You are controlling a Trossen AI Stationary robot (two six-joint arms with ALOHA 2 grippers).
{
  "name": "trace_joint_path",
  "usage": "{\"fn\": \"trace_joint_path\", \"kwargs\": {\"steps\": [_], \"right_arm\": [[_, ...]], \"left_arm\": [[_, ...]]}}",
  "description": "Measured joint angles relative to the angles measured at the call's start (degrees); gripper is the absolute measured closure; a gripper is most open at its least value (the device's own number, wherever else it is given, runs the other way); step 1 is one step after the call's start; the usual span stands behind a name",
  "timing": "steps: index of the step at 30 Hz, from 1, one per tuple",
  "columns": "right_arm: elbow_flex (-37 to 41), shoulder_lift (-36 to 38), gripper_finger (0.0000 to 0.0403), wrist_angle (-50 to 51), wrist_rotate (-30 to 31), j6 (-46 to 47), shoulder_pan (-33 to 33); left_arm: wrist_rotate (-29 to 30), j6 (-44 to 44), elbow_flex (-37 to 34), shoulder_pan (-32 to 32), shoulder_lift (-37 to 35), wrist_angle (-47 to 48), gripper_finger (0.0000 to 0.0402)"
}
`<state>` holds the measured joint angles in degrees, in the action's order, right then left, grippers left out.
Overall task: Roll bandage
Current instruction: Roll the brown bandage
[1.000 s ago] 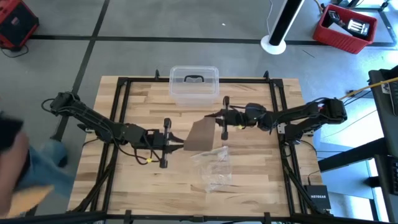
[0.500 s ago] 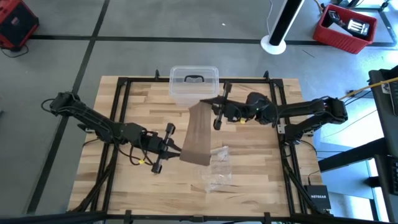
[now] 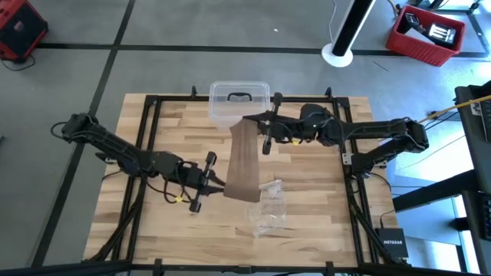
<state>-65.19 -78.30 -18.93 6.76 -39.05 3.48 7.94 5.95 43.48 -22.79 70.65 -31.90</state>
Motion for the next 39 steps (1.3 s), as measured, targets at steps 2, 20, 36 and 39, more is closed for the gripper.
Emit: {"fn": "trace_joint_path", "kwargs": {"steps": [2, 20, 36, 39], "right_arm": [[0.0, 0.0, 0.0401, 3.7, 0.8, 0.8, 0.8], [19.4, 0.2, 0.0402, -2.5, -3.8, 27.5, -2.3], [20.3, -0.3, 0.0388, -3.3, -4.1, 39.5, -11.3], [20.3, -0.9, 0.0388, -3.5, -4.7, 40.8, -11.3]], "left_arm": [[-0.4, 0.7, 0.0, -1.0, 0.0, -0.5, 0.0382], [21.7, 17.6, 1.5, -2.0, -3.1, -6.2, 0.0382], [25.0, 24.9, 1.5, 0.7, -0.3, -0.6, 0.0382], [25.0, 24.3, 1.5, 0.7, -0.3, -0.5, 0.0382]]}}
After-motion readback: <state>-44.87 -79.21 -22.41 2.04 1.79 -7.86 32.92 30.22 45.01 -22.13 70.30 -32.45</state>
